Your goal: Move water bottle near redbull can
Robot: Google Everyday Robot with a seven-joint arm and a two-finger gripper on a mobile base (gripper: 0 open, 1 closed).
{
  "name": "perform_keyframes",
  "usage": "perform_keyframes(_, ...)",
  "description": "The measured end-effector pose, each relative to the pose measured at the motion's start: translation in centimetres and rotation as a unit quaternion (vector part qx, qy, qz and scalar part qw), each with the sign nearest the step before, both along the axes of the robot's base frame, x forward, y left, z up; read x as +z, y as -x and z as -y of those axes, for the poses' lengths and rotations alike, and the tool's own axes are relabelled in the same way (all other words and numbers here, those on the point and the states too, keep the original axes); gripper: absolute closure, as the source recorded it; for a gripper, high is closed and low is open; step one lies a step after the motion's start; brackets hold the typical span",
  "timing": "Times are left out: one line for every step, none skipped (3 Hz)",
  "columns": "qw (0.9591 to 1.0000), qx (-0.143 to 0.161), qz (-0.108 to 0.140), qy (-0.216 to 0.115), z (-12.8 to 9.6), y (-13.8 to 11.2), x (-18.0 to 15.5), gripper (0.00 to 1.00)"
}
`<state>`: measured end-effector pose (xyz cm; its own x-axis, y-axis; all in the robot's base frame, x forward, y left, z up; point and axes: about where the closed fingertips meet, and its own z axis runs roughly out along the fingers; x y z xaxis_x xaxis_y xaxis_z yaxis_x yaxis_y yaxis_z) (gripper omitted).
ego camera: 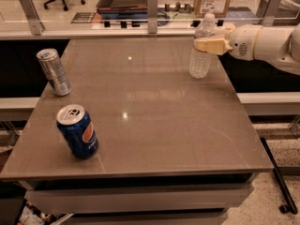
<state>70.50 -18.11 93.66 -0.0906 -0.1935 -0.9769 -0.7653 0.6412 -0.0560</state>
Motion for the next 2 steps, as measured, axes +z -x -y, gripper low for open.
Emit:
perform_keyframes(1.0000, 0.002, 0.000, 0.000, -0.3, 0.0, 0.0, 1.00)
perform_keyframes(0.9999, 0.011, 0.000, 0.000, -1.6, 0.0, 1.0, 1.00)
